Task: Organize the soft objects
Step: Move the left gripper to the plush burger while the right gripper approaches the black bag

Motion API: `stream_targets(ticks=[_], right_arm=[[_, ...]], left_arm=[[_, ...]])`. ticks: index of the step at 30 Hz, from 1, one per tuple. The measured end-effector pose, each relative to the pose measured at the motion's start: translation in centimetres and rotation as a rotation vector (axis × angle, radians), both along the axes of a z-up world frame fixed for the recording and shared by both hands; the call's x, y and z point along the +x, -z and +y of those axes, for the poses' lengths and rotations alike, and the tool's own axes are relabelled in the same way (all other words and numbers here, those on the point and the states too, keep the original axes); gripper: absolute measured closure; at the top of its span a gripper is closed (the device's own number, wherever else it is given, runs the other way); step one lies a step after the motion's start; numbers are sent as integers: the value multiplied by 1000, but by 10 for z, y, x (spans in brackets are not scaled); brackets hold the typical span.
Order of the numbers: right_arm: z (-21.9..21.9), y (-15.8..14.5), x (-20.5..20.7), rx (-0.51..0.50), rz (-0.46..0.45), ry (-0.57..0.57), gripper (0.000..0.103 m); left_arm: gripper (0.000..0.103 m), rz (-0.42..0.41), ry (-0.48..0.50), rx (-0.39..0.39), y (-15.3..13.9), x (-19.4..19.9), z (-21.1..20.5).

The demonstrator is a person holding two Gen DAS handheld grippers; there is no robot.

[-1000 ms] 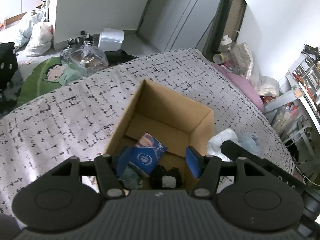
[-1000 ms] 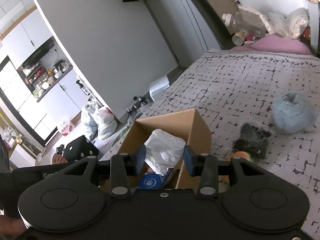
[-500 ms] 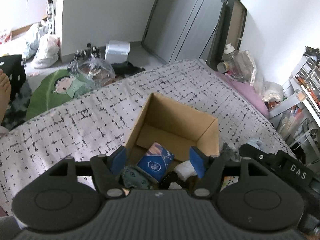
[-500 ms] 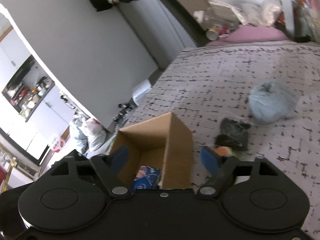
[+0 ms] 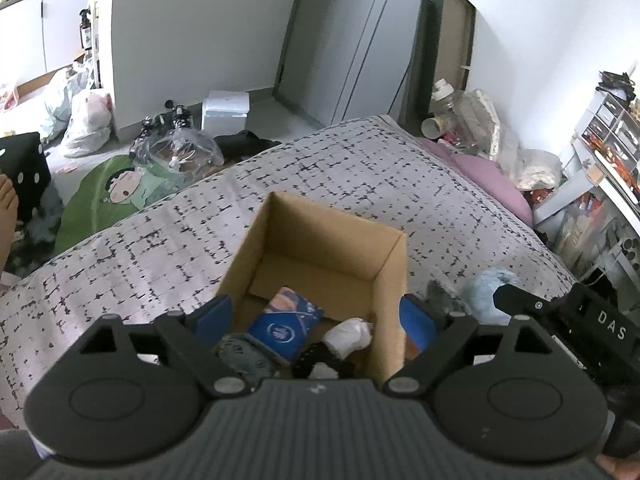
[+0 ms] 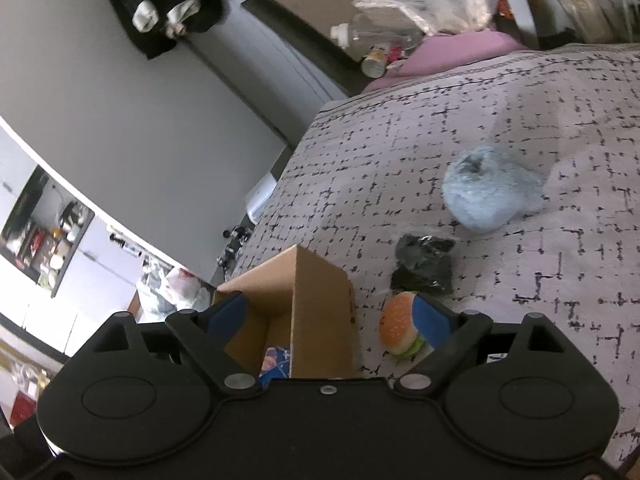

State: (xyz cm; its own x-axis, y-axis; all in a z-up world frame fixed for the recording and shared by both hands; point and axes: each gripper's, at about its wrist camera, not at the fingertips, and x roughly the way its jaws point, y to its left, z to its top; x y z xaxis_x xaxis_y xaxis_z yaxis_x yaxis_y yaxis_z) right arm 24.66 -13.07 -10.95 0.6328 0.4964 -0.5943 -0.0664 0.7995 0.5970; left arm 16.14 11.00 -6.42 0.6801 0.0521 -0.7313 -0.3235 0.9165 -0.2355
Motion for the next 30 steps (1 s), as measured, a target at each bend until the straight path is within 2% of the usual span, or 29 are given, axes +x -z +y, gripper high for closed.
stream_targets(ticks=[9,14,22,30], right_arm=[[-31,7,5,65,63,96,14],[-46,13,9,107,96,137,18],[-64,18,9,154,115,183,21],[-82,24,14,184,131,214,24]], left_arm=[[13,-21,-12,56,-7,5,-28],[13,-22,11,67,-11,10,-42],[14,-41,21,112,-14,17,-69],[16,-28,38,98,-6,28,-97]])
